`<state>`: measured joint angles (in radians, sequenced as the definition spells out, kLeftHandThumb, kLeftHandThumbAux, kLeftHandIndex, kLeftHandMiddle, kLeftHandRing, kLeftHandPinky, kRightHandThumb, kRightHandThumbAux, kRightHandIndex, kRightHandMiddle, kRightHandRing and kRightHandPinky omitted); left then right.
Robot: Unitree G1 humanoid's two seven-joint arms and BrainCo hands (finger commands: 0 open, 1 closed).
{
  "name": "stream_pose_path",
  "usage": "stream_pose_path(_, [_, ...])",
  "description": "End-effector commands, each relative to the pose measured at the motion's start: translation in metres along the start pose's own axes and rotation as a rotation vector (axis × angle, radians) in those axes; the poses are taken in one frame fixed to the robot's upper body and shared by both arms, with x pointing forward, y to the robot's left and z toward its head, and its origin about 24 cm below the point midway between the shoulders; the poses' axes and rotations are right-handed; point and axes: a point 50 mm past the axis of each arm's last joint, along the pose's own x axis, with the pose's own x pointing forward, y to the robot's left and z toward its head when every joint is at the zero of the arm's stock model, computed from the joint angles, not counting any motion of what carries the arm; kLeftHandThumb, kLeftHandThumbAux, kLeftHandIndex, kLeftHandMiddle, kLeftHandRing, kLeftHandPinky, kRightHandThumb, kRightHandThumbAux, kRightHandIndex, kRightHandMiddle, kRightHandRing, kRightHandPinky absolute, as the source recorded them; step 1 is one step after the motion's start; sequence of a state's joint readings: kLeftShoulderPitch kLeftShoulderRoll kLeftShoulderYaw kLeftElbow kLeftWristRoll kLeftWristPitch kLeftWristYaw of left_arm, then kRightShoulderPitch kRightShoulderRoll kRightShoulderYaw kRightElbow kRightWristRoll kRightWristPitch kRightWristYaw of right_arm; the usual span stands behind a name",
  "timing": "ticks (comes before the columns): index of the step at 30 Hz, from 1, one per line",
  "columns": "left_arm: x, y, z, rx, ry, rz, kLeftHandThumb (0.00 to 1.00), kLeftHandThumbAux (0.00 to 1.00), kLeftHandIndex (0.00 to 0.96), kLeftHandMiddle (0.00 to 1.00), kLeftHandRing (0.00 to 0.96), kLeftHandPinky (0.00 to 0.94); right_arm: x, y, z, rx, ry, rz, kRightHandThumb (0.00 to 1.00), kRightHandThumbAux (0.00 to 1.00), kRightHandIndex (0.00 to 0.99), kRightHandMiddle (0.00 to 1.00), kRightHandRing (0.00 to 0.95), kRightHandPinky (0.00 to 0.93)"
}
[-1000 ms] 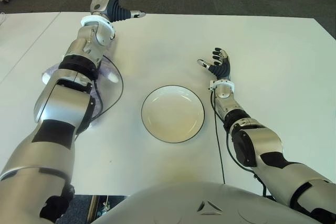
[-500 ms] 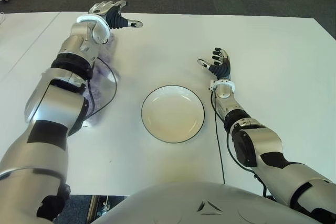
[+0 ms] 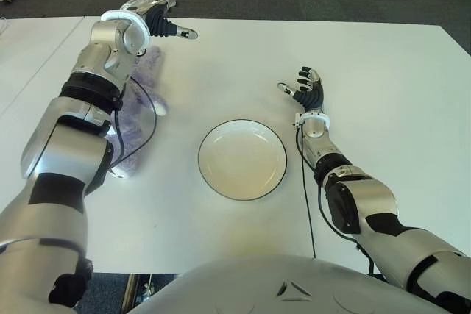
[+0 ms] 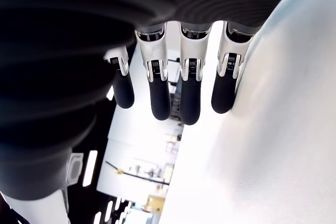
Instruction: Put the doll into the plate.
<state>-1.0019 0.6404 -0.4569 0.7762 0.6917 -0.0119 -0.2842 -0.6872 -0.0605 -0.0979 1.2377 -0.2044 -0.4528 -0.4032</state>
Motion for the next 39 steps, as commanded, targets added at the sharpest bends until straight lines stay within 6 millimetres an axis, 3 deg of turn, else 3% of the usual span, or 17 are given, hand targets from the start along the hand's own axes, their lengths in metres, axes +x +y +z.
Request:
stream_pose_path(1, [-0.008,-0.02,-0.005,0.087,0.015,-0.189,0.0,0.286,0.0,0.106,0.39,0.0,-0.066,-0.009,-0.099,-0.072,0.402,0.026,0.015,0.778,0.177,0.232,0.239,0.246])
stream_pose_path(12, [-0.015,-0.02,-0.016,0.18,0.063,-0.336,0.0,0.294,0.0,0.154,0.448,0.03,-0.065,-0.011,-0.099,-0.074,0.404,0.02,0.02,0.799,0.19,0.244,0.248,0.253])
stream_pose_path(14, [-0.016,-0.02,-0.017,0.196,0.067,-0.345,0.0,0.303,0.0,0.234,0.473,0.1,-0.064,-0.012,-0.099,-0.067,0.405,0.021,0.022,0.802,0.192,0.251,0.253,0.257])
stream_pose_path(19, [-0.018,-0.019,-0.019,0.214,0.07,-0.353,0.0,0.303,0.0,0.308,0.486,0.144,-0.064,-0.013,-0.099,-0.055,0.404,0.021,0.025,0.81,0.197,0.259,0.26,0.262])
stream_pose_path(21, [-0.019,-0.019,-0.019,0.217,0.07,-0.353,0.0,0.301,0.0,0.302,0.482,0.144,-0.063,-0.014,-0.099,-0.051,0.403,0.02,0.027,0.812,0.2,0.261,0.263,0.267])
stream_pose_path(22, [-0.02,-0.019,-0.019,0.219,0.07,-0.353,0.0,0.297,0.0,0.223,0.47,0.108,-0.063,-0.014,-0.099,-0.049,0.403,0.019,0.028,0.814,0.201,0.261,0.264,0.266])
stream_pose_path(24, [-0.02,-0.02,-0.019,0.221,0.07,-0.352,0.0,0.296,0.0,0.2,0.467,0.096,-0.063,-0.014,-0.099,-0.047,0.402,0.019,0.03,0.814,0.202,0.261,0.264,0.266])
stream_pose_path(28, [-0.023,-0.023,-0.02,0.232,0.083,-0.353,0.0,0.288,0.0,0.125,0.39,0.037,-0.063,-0.014,-0.098,-0.039,0.393,0.019,0.033,0.811,0.201,0.268,0.273,0.276])
stream_pose_path(33, [-0.026,-0.027,-0.021,0.24,0.1,-0.351,0.0,0.284,0.0,0.089,0.357,0.001,-0.063,-0.014,-0.097,-0.022,0.386,0.01,0.053,0.814,0.206,0.273,0.28,0.287])
stream_pose_path(39, [-0.03,-0.03,-0.023,0.259,0.147,-0.306,0.0,0.279,0.0,0.079,0.396,0.0,-0.063,-0.015,-0.097,-0.005,0.389,-0.006,0.08,0.816,0.212,0.272,0.281,0.283])
